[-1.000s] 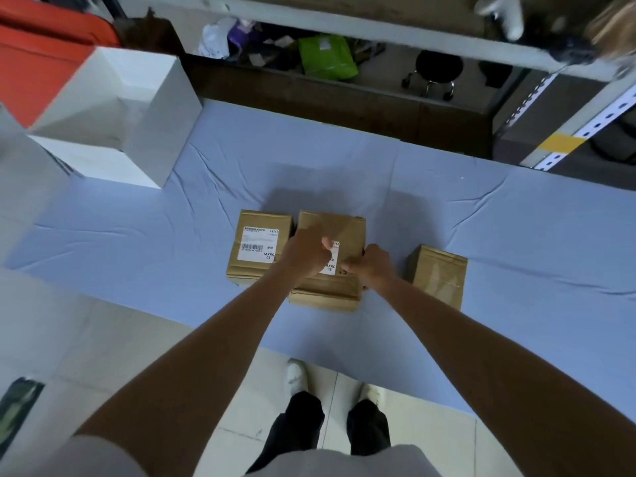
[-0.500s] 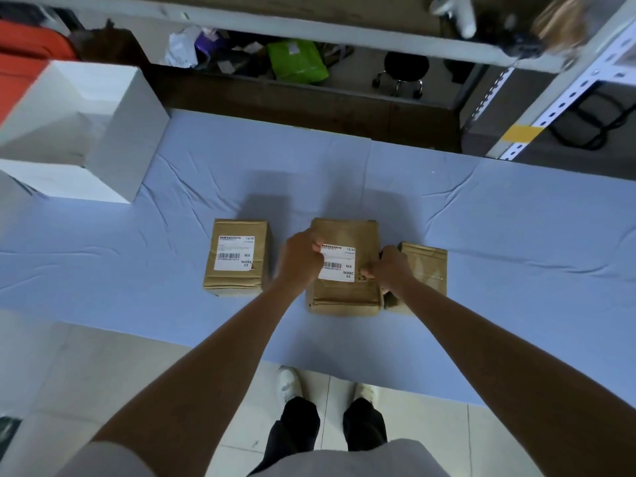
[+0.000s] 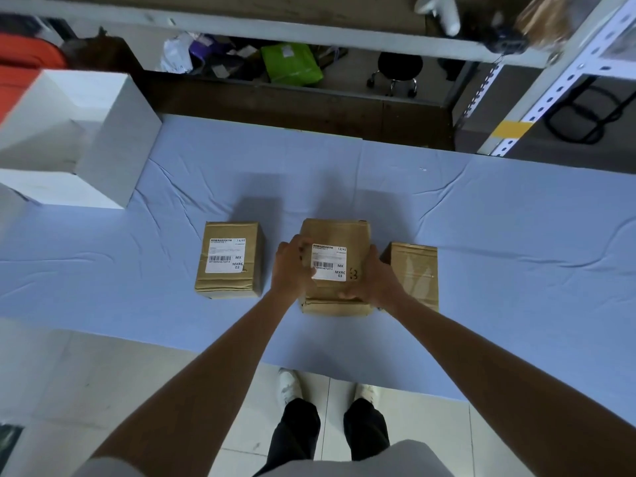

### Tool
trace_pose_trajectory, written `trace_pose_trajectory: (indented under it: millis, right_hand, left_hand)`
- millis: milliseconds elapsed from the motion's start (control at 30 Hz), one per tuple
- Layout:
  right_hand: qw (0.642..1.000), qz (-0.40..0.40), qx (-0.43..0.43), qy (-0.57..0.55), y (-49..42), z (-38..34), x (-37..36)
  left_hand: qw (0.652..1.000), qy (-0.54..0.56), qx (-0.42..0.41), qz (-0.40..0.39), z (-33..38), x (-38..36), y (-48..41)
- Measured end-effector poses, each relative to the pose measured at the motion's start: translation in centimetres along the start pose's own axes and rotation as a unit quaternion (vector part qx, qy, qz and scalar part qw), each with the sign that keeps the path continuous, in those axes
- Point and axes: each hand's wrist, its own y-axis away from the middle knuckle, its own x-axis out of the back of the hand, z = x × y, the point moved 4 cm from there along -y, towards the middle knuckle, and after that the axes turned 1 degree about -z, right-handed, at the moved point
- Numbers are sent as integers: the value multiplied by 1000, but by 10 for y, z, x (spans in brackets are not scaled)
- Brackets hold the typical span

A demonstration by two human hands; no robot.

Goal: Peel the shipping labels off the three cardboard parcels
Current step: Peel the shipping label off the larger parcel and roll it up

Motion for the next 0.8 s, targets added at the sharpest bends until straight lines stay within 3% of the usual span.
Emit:
trace_pose_trajectory:
  millis: [267,400,800]
  right_hand:
    - [994,-30,92,41,13,10,-10]
    - [993,-14,115,-20,13,14,-4]
    - [991,25,106,-74,18,12,-8]
  left_hand:
    - [1000,9,-14,8,-3,4,3]
    - [1000,16,-18,19,-3,5,7]
    - [999,36,-26,12,-9,8,7]
